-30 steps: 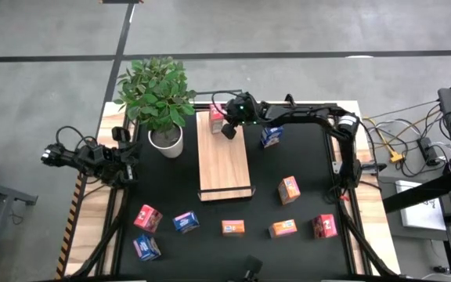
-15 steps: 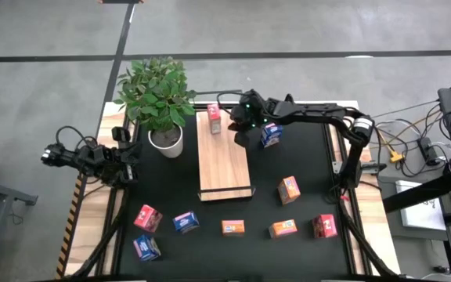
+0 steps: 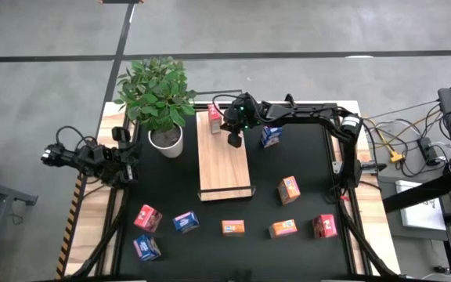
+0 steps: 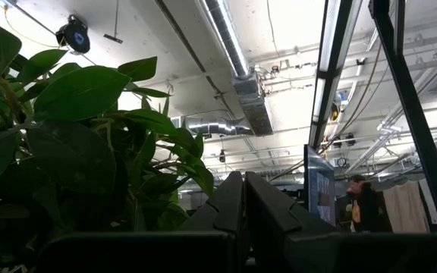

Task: Stack cereal on shelf
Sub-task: Put the top red cereal box on the shelf

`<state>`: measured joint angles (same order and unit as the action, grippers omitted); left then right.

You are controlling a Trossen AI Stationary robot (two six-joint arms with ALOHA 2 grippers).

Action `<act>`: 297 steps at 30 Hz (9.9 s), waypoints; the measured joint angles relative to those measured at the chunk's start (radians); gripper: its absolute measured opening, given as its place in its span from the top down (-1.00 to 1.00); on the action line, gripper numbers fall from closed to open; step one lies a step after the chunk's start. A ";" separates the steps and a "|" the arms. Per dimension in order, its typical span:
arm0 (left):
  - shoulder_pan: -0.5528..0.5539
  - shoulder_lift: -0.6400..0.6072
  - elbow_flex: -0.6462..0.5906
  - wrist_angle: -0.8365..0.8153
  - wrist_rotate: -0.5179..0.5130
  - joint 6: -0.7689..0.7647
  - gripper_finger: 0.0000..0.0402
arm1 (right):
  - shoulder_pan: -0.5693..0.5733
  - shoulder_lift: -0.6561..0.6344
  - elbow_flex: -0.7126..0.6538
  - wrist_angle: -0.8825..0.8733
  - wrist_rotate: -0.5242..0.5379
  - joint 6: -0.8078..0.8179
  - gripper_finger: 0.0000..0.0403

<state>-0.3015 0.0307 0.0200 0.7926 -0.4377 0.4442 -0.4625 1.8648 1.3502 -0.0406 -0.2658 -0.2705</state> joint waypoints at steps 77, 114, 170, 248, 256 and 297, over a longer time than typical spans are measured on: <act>0.000 0.000 0.000 0.002 0.000 0.000 1.00 | -0.029 0.122 0.037 0.225 0.081 -0.115 0.94; 0.000 0.000 0.000 0.002 0.000 0.000 1.00 | -0.033 0.105 0.103 0.146 0.111 -0.148 0.94; 0.000 0.000 0.000 0.039 -0.027 0.082 1.00 | -0.041 0.363 0.914 -0.612 0.110 0.123 0.96; 0.000 0.000 0.000 0.052 -0.027 0.102 1.00 | 0.013 0.295 0.701 -0.485 0.207 0.069 0.96; 0.000 0.000 0.000 0.052 -0.027 0.101 1.00 | 0.013 0.307 0.694 -0.447 0.207 0.051 0.96; 0.000 0.000 0.000 0.053 -0.027 0.101 1.00 | 0.006 0.307 0.444 -0.130 0.207 -0.049 0.96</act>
<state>-0.3013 0.0309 0.0204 0.8455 -0.4646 0.5449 -0.4567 2.1715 1.7941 -0.1706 -0.0593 -0.3194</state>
